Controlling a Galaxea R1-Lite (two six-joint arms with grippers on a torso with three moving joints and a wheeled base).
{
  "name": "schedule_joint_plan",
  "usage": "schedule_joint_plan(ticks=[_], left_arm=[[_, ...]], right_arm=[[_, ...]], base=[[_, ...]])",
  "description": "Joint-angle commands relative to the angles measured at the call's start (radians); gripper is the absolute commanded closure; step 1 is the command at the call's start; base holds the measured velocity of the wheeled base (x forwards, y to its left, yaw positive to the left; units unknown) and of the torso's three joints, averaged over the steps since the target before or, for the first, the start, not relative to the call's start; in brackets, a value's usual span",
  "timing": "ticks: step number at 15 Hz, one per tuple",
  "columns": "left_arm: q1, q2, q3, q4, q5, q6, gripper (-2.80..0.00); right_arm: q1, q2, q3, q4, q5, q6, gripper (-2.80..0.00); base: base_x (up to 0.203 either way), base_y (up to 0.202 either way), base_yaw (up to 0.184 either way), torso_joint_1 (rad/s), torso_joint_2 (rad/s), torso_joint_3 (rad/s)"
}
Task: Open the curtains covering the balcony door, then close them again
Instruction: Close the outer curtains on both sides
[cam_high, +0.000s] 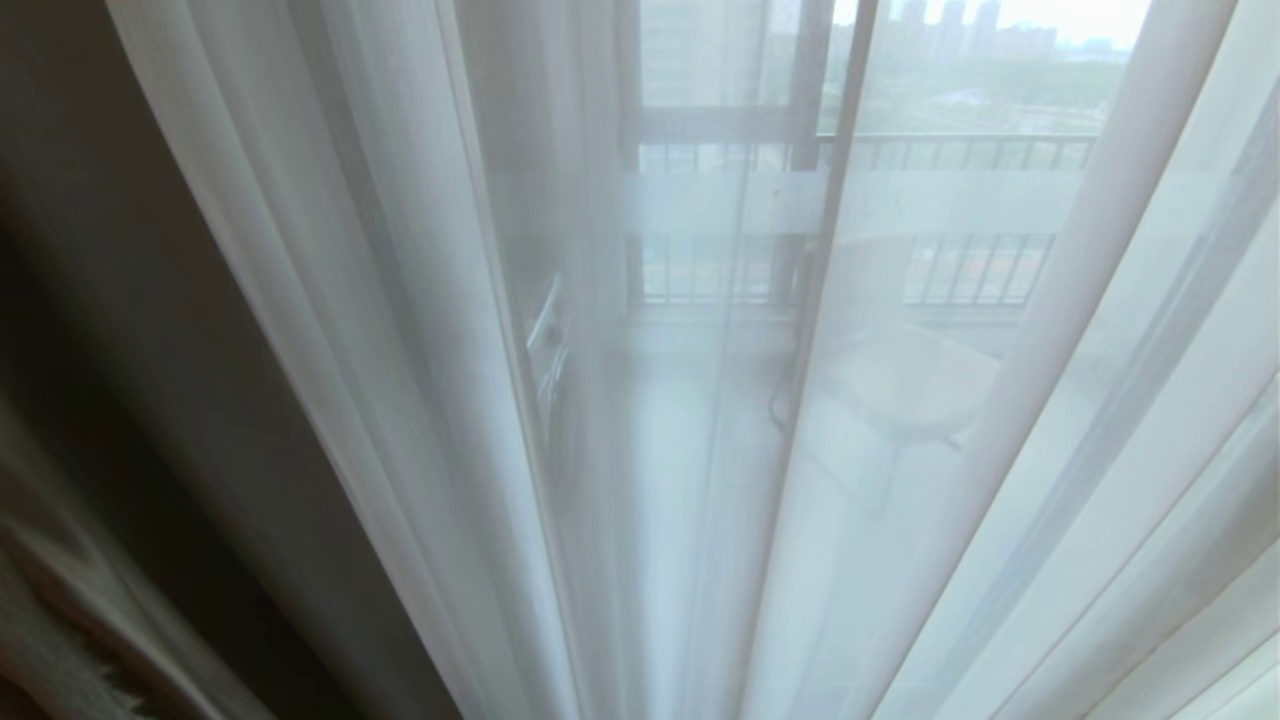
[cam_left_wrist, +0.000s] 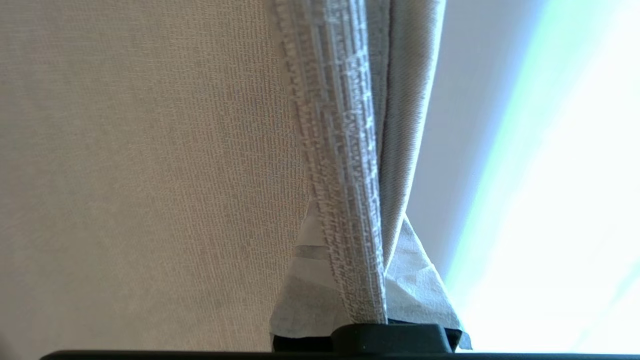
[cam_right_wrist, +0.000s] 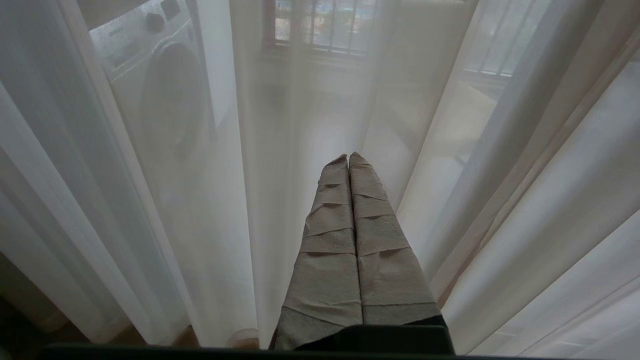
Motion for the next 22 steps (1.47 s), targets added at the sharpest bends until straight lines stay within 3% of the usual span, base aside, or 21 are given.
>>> schedule_joint_plan(ticks=[1, 4, 19, 22], left_arm=[[-0.1, -0.024, 0.0, 0.002, -0.004, -0.01, 0.0], [-0.223, -0.058, 0.012, 0.0, -0.004, -0.037, 0.0], [-0.726, -0.08, 0.054, 0.006, 0.008, -0.038, 0.0], [-0.766, -0.05, 0.023, 0.003, -0.002, -0.04, 0.0]], right_arm=[[-0.001, 0.0, 0.0, 0.0, 0.001, -0.001, 0.0], [0.0, 0.0, 0.001, 0.0, 0.001, -0.001, 0.0], [0.0, 0.0, 0.0, 0.0, 0.001, -0.001, 0.0], [0.0, 0.0, 0.0, 0.0, 0.001, -0.001, 0.0]], base=[[0.0, 0.0, 0.0, 0.0, 0.0, 0.0], [0.0, 0.0, 0.0, 0.0, 0.0, 0.0], [0.0, 0.0, 0.0, 0.0, 0.0, 0.0], [0.0, 0.0, 0.0, 0.0, 0.0, 0.0]])
